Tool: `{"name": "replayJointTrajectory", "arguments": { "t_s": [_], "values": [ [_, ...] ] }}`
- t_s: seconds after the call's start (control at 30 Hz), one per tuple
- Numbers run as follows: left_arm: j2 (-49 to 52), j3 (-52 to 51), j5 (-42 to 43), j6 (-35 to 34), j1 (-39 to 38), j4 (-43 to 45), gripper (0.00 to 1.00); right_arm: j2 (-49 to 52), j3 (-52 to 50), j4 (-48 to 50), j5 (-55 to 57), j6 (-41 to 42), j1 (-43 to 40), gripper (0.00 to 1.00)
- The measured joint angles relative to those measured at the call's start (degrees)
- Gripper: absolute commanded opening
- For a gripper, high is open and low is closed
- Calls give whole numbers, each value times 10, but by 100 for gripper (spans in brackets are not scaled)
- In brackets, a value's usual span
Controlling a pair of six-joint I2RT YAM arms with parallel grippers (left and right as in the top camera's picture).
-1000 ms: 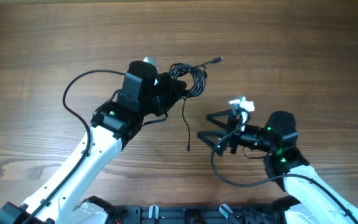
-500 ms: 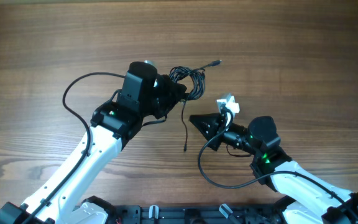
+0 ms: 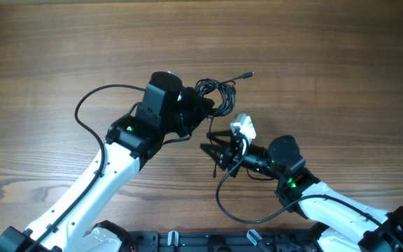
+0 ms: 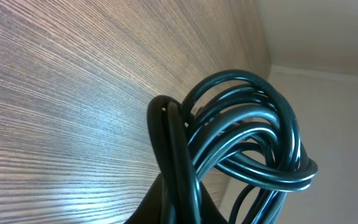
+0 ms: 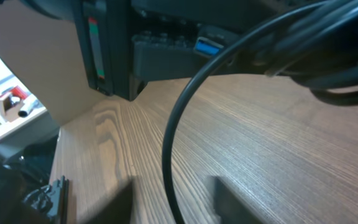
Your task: Untangle cables
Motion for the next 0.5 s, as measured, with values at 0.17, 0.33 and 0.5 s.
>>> {"name": "replayJointTrajectory", "arguments": {
  "t_s": [0.17, 0.33, 0.5],
  "values": [
    [0, 0, -2, 3, 0, -8, 4, 0, 0, 0, -3, 11, 0, 4],
    [0, 1, -103, 68, 0, -92, 4, -70, 0, 0, -66, 78, -41, 4],
    [1, 1, -143, 137, 0, -98, 4, -117, 0, 2, -68, 132, -94, 4]
  ]
}}
